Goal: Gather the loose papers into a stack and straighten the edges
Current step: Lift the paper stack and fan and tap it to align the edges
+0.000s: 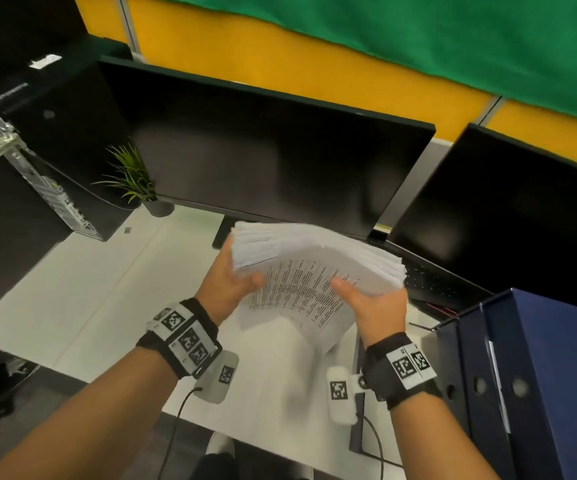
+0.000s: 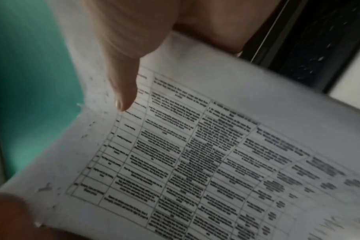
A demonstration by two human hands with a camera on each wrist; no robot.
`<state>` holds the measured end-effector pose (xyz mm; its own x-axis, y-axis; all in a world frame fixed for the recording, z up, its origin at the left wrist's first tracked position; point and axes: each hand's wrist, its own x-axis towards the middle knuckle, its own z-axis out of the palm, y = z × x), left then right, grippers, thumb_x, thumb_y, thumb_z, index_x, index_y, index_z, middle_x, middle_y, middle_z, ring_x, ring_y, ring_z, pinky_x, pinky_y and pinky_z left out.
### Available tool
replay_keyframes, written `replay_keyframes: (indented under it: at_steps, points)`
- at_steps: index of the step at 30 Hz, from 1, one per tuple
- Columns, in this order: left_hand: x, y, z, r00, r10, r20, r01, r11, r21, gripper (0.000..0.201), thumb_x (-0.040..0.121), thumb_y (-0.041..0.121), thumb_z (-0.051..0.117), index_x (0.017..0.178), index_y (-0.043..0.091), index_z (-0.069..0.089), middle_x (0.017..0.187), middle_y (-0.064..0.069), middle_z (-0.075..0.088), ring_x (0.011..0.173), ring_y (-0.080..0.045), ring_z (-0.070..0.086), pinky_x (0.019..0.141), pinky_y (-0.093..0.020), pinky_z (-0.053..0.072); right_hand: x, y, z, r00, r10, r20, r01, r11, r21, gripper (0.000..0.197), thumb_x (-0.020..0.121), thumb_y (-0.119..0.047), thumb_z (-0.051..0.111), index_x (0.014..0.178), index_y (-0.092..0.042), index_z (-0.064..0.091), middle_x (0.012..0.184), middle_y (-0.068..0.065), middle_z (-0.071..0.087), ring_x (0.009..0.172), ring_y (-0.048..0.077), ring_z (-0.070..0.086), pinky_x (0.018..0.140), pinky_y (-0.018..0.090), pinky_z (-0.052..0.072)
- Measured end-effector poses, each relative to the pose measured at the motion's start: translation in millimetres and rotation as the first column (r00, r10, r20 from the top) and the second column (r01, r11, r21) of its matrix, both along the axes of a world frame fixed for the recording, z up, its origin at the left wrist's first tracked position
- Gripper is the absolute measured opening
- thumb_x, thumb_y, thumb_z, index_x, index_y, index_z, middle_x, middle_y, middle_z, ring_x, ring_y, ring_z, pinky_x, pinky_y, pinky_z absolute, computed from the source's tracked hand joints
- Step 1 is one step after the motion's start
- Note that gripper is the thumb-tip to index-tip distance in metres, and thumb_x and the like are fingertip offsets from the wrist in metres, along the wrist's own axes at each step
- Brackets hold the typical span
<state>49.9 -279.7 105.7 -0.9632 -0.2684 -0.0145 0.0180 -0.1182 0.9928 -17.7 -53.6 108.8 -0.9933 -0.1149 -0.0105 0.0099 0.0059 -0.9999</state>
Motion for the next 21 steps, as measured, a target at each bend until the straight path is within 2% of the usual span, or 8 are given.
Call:
replay_keyframes:
  at_steps: [3,6,8,10,13,16,18,21]
  points:
    - [-3,2,16,0.997,-0.006,-0.073,0.008,0.999,0.038,0.109,0.058,0.075,0.076,0.144,0.017,0.042,0.139,-0.011,0.056,0.127,-0.025,0.056,0.101,-0.047,0.051,-2,2,1,1.0,0.022,-0.016,-0.022,1.0,0.018,0.054,0.066,-0.004,0.085,0.114,-0.02,0.065,0.103,-0.003,0.074,0.095,0.007,0.071,0.073,0.026,0.06]
    - [1,5,24,0.993,0.008,-0.115,0.013,0.984,0.18,0.12,0.053,0.099,0.044,0.144,0.021,0.042,0.141,-0.002,0.057,0.13,-0.018,0.055,0.109,-0.039,0.045,-2,3,0,0.999,0.024,-0.022,-0.024,1.0,-0.003,0.054,0.068,-0.004,0.084,0.114,-0.024,0.064,0.101,-0.01,0.074,0.096,0.004,0.07,0.073,0.023,0.059]
    - [3,2,17,0.994,0.066,-0.084,-0.039,0.957,0.286,0.113,0.067,0.092,0.019,0.154,0.02,0.03,0.152,0.001,0.048,0.139,-0.016,0.046,0.121,-0.042,0.028,-2,2,-2,0.999,0.028,-0.025,-0.028,1.0,-0.01,0.052,0.068,-0.005,0.083,0.11,-0.028,0.064,0.098,-0.012,0.074,0.095,0.002,0.07,0.072,0.02,0.058]
    - [3,2,16,0.996,0.067,-0.056,-0.053,0.973,0.223,0.103,0.074,0.081,0.01,0.156,0.022,0.027,0.151,0.006,0.048,0.142,-0.015,0.042,0.12,-0.037,0.027,-2,2,-2,0.999,0.024,-0.029,-0.024,1.0,-0.019,0.052,0.068,-0.004,0.083,0.109,-0.029,0.064,0.098,-0.011,0.074,0.094,0.001,0.069,0.071,0.02,0.058]
    - [0,2,16,0.997,0.027,-0.073,-0.011,0.977,0.211,0.12,0.062,0.098,0.029,0.158,0.026,0.02,0.153,0.013,0.043,0.142,-0.011,0.041,0.11,-0.022,0.04,-2,3,-2,0.998,0.035,-0.055,-0.035,0.999,-0.009,0.052,0.068,-0.004,0.083,0.108,-0.031,0.065,0.1,-0.011,0.074,0.096,0.004,0.07,0.074,0.023,0.059]
    - [-2,1,12,0.99,-0.061,-0.13,0.074,0.993,0.096,0.133,0.054,0.101,0.038,0.159,0.022,0.014,0.159,0.003,0.037,0.143,-0.013,0.04,0.112,-0.026,0.04,-1,3,-2,0.997,0.047,-0.063,-0.049,0.999,-0.016,0.051,0.069,0.0,0.081,0.104,-0.033,0.064,0.095,-0.019,0.074,0.093,0.001,0.07,0.07,0.019,0.058]
    - [-3,-2,9,0.993,-0.072,-0.09,0.075,0.997,0.027,0.122,0.064,0.091,0.051,0.159,0.024,0.012,0.16,0.002,0.034,0.145,-0.013,0.036,0.116,-0.033,0.036,-2,4,-2,0.996,0.054,-0.067,-0.055,0.998,-0.017,0.05,0.07,0.001,0.08,0.103,-0.034,0.063,0.093,-0.022,0.073,0.092,-0.001,0.069,0.07,0.018,0.057]
    - [-8,-11,0,0.998,-0.057,-0.04,0.045,0.965,-0.26,0.126,0.063,0.057,0.081,0.148,0.047,-0.011,0.164,0.016,0.01,0.144,0.004,0.023,0.105,-0.008,0.035,-2,3,1,0.995,0.074,-0.07,-0.076,0.997,-0.021,0.047,0.074,0.004,0.077,0.101,-0.033,0.063,0.089,-0.025,0.073,0.088,-0.005,0.069,0.067,0.014,0.056]
